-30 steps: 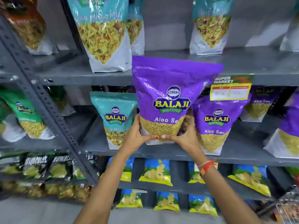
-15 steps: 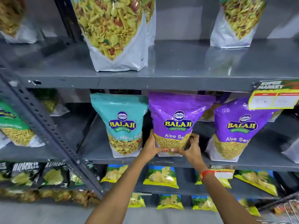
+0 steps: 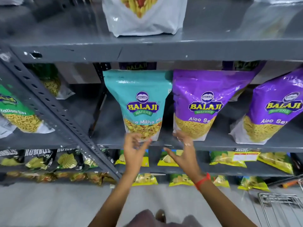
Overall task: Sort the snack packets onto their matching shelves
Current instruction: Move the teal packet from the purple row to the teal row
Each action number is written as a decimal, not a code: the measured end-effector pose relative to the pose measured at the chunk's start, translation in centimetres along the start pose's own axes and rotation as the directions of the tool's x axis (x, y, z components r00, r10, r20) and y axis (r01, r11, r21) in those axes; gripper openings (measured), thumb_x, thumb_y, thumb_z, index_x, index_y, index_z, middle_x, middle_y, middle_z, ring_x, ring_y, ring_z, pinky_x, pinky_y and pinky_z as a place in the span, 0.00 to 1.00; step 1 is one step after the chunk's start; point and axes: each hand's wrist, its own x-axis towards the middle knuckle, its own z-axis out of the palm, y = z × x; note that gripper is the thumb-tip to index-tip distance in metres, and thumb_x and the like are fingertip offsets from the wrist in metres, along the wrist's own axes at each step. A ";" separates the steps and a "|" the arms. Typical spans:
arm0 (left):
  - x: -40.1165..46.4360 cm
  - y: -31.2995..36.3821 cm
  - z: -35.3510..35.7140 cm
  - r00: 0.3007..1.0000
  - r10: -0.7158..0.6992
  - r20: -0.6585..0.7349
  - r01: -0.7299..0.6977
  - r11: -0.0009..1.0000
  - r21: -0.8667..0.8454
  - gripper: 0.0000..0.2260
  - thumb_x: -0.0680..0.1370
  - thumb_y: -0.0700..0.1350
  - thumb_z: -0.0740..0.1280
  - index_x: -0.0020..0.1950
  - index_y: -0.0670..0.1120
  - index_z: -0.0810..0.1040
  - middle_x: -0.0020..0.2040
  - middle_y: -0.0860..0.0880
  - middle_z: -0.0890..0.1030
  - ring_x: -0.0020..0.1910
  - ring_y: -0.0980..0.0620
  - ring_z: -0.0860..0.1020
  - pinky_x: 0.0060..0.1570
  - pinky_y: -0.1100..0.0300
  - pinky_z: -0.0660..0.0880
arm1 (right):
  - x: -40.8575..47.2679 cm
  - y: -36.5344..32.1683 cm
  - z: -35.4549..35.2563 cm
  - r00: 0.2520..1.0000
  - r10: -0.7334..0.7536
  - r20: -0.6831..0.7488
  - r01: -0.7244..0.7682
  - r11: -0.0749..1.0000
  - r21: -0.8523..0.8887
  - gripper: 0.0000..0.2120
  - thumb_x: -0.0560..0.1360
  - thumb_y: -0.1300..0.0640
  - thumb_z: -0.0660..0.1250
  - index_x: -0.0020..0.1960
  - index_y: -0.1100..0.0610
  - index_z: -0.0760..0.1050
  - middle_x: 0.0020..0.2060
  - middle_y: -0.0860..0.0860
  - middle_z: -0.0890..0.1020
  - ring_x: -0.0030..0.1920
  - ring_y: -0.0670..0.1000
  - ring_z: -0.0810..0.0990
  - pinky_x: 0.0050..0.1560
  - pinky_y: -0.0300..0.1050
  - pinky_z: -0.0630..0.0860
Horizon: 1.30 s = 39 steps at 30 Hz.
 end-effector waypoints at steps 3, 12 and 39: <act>2.9 -1.7 -2.5 0.999 -0.021 -0.046 0.024 0.998 0.060 0.29 0.62 0.46 0.76 0.58 0.51 0.68 0.53 0.47 0.70 0.47 0.55 0.72 0.46 0.65 0.69 | 1.9 -0.6 3.2 0.990 0.068 0.121 -0.084 0.987 0.134 0.43 0.63 0.52 0.78 0.71 0.59 0.59 0.68 0.49 0.68 0.68 0.43 0.66 0.69 0.34 0.63; 6.5 -5.2 -5.2 0.863 -0.373 0.342 0.294 0.919 0.261 0.33 0.61 0.30 0.76 0.62 0.42 0.68 0.61 0.39 0.76 0.61 0.42 0.76 0.60 0.48 0.74 | 3.7 -1.1 6.3 0.965 0.187 0.185 -0.219 0.960 0.173 0.38 0.60 0.65 0.79 0.64 0.62 0.63 0.54 0.50 0.74 0.57 0.48 0.72 0.52 0.29 0.69; -3.7 21.5 1.1 0.948 0.138 0.286 -0.171 0.981 0.096 0.27 0.52 0.58 0.79 0.47 0.52 0.80 0.45 0.55 0.86 0.46 0.56 0.83 0.48 0.50 0.81 | -0.2 -17.1 -17.6 0.996 -0.088 0.004 0.079 0.909 0.410 0.36 0.49 0.64 0.82 0.52 0.49 0.71 0.48 0.53 0.85 0.49 0.50 0.83 0.51 0.50 0.81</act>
